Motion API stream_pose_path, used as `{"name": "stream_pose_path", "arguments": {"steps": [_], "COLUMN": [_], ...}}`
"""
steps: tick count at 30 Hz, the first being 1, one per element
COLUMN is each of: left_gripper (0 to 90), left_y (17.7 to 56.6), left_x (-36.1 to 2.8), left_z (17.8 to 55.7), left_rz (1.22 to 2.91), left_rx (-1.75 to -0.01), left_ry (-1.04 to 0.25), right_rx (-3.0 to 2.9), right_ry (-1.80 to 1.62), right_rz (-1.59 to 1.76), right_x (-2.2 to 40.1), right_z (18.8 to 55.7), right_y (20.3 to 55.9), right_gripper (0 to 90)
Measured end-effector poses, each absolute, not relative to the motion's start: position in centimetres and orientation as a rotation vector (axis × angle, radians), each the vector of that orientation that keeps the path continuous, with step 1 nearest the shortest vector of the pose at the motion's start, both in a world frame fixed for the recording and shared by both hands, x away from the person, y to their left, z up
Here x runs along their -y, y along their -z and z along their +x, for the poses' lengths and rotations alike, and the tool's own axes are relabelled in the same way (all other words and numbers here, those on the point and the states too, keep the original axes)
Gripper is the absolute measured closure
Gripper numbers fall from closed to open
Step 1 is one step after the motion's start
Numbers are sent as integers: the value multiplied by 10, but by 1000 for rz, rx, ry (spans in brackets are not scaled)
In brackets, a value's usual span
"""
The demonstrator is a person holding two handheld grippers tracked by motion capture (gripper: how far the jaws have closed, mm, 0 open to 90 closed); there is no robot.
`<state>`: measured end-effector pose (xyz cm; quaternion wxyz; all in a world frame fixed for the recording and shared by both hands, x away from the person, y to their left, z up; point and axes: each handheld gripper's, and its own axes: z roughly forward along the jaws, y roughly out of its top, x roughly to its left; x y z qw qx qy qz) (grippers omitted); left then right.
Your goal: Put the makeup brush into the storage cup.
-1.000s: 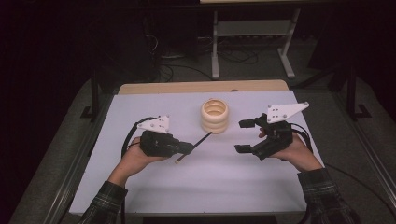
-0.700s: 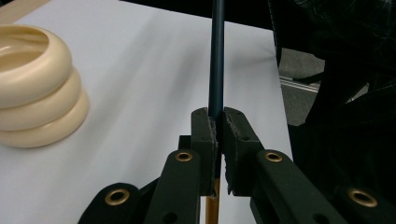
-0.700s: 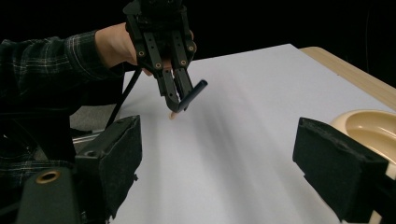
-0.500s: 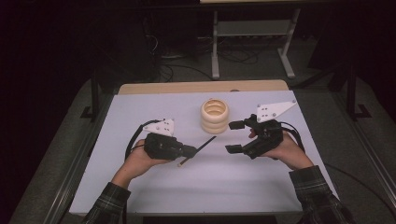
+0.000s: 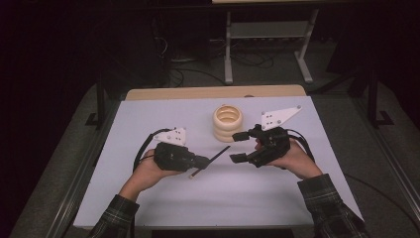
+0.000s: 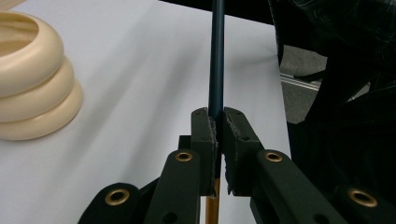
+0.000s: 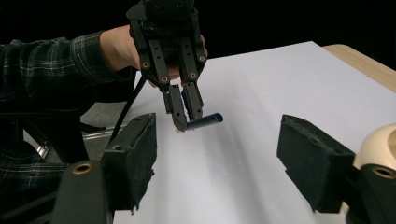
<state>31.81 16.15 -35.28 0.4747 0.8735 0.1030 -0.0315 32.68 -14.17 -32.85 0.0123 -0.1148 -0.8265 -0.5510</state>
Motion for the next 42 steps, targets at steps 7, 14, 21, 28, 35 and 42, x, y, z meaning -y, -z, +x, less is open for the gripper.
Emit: {"name": "stream_pose_path", "arguments": {"steps": [7, 14, 21, 28, 35, 42], "left_gripper": [840, 840, 840, 840, 840, 840], "left_y": [353, 353, 353, 354, 353, 353], "left_x": [-158, -157, -155, -155, -155, -155], "left_z": [316, 316, 315, 315, 315, 314], "left_rz": [2140, 2143, 2147, 2150, 2150, 2151], "left_rx": [-237, -236, -229, -227, -225, -222], "left_ry": [82, 87, 89, 90, 89, 90], "right_rx": [2566, 2571, 2560, 2555, 2554, 2557], "right_ry": [1691, 1651, 1619, 1613, 1601, 1586], "right_rz": [-341, -330, -318, -309, -299, -289], "right_x": [137, 130, 125, 122, 122, 122], "right_z": [328, 330, 330, 331, 330, 330], "right_y": [330, 333, 335, 335, 335, 335], "right_gripper": [352, 396, 451, 535, 615, 667]}}
